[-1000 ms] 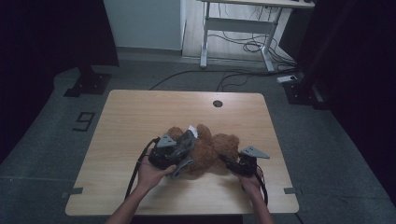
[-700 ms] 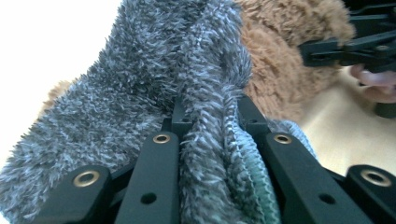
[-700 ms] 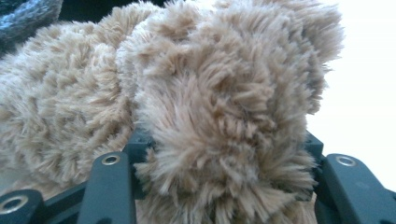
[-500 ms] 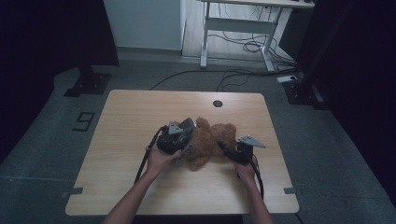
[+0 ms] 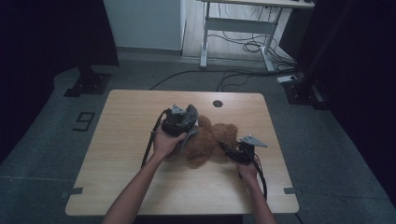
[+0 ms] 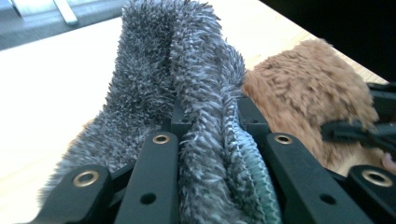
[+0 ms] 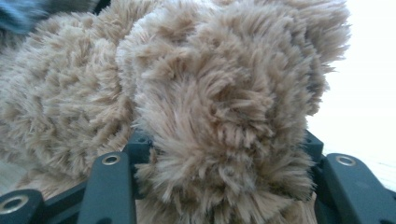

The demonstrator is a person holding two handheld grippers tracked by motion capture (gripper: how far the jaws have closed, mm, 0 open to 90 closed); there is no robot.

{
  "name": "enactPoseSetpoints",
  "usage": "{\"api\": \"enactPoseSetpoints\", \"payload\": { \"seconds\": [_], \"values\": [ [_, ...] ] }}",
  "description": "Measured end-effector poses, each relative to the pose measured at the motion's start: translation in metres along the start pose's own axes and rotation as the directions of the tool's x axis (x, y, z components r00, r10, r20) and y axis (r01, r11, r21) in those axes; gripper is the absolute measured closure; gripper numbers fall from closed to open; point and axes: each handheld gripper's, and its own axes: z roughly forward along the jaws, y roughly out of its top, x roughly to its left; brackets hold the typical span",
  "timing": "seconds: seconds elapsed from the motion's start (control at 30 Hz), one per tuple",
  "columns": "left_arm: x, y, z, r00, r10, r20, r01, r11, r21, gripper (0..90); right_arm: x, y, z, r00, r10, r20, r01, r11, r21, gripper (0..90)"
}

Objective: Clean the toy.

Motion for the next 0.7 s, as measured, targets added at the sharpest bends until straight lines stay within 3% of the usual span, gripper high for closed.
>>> {"api": "enactPoseSetpoints", "payload": {
  "seconds": [0.1, 0.2, 0.27, 0.4, 0.53, 0.7],
  "values": [
    [-0.004, -0.007, 0.018, 0.9999, 0.016, -0.006, -0.015, 0.9984, 0.054, 73.3, 0.000, -0.003, -0.002, 1.0000, 0.003, -0.005, -0.003, 1.000, -0.007, 42.8],
    [-0.003, -0.018, 0.022, 1.0000, -0.001, -0.009, 0.001, 0.9994, 0.035, 74.2, 0.000, -0.005, -0.004, 0.9999, 0.001, -0.011, -0.001, 1.000, -0.007, 42.1],
    [-0.004, -0.024, 0.019, 1.0000, -0.004, -0.003, 0.004, 0.9998, 0.021, 74.6, 0.001, -0.005, -0.004, 1.0000, -0.002, -0.010, 0.002, 1.000, -0.010, 41.7],
    [-0.011, -0.034, 0.009, 0.9996, 0.029, 0.004, -0.029, 0.9995, 0.013, 75.3, 0.004, -0.006, -0.009, 0.9998, -0.013, -0.012, 0.013, 1.000, 0.004, 37.5],
    [-0.021, -0.048, -0.001, 0.9981, 0.062, 0.009, -0.061, 0.9981, -0.009, 75.6, 0.006, -0.004, -0.019, 0.9994, -0.024, -0.025, 0.024, 0.999, 0.033, 25.6],
    [-0.030, -0.067, -0.013, 0.9971, 0.060, 0.047, -0.057, 0.9971, -0.050, 75.7, 0.005, -0.007, -0.035, 0.9977, -0.016, -0.066, 0.021, 0.998, 0.067, 17.0]
  ]
}}
